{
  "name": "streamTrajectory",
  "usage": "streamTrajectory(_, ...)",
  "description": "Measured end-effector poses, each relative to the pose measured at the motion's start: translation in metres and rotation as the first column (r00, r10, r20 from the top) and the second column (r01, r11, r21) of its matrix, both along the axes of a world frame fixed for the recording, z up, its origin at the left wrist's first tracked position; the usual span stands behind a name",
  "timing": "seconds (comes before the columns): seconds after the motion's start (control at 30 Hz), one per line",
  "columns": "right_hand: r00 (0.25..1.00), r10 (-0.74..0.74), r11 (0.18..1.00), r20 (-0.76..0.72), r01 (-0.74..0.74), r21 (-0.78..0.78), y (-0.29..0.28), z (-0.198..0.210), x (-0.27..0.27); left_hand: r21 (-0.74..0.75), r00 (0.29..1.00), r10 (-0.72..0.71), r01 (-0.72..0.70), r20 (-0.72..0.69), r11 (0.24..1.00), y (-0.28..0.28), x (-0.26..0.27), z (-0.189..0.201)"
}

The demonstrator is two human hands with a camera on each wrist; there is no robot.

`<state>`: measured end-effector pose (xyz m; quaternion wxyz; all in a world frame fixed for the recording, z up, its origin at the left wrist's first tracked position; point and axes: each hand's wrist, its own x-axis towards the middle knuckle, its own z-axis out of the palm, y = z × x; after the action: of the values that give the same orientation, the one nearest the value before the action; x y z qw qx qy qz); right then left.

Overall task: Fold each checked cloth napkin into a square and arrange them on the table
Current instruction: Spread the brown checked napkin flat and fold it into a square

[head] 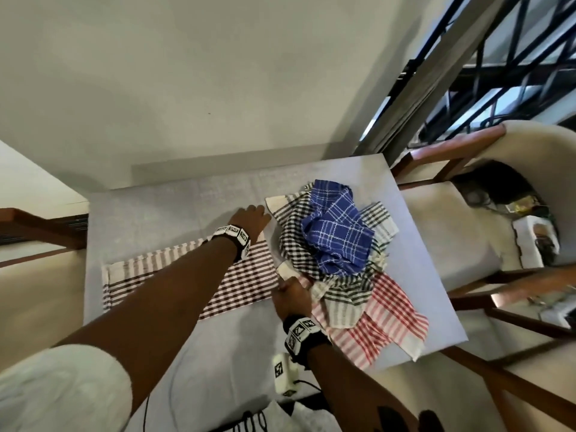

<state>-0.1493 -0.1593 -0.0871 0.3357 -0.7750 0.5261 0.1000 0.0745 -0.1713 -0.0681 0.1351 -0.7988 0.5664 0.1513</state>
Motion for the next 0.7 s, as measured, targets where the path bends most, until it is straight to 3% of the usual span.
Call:
streamTrajectory(0.17,0.995,-0.044,0.996,0.088,0.037,0.081,-0.008,0.003,-0.003,0.112,0.998,-0.065,0.064,0.007,0.992,-0.017,0.005,0.009)
streamTrajectory(0.37,0.995,-0.044,0.986,0.085,0.03,0.164,-0.013,0.005,-0.002,0.28,0.98,-0.199,0.188,0.011,0.941,-0.033,0.013,0.019)
streamTrajectory(0.53,0.991,-0.119,0.984,0.064,0.109,0.143,-0.025,0.026,-0.006,0.162,0.98,-0.2,0.201,-0.027,0.966,-0.029,0.02,0.037)
streamTrajectory(0.7,0.992,0.011,1.0,0.129,-0.009,-0.017,-0.01,0.051,-0.013,0.076,0.984,-0.154,0.161,-0.095,0.984,-0.007,0.032,0.064)
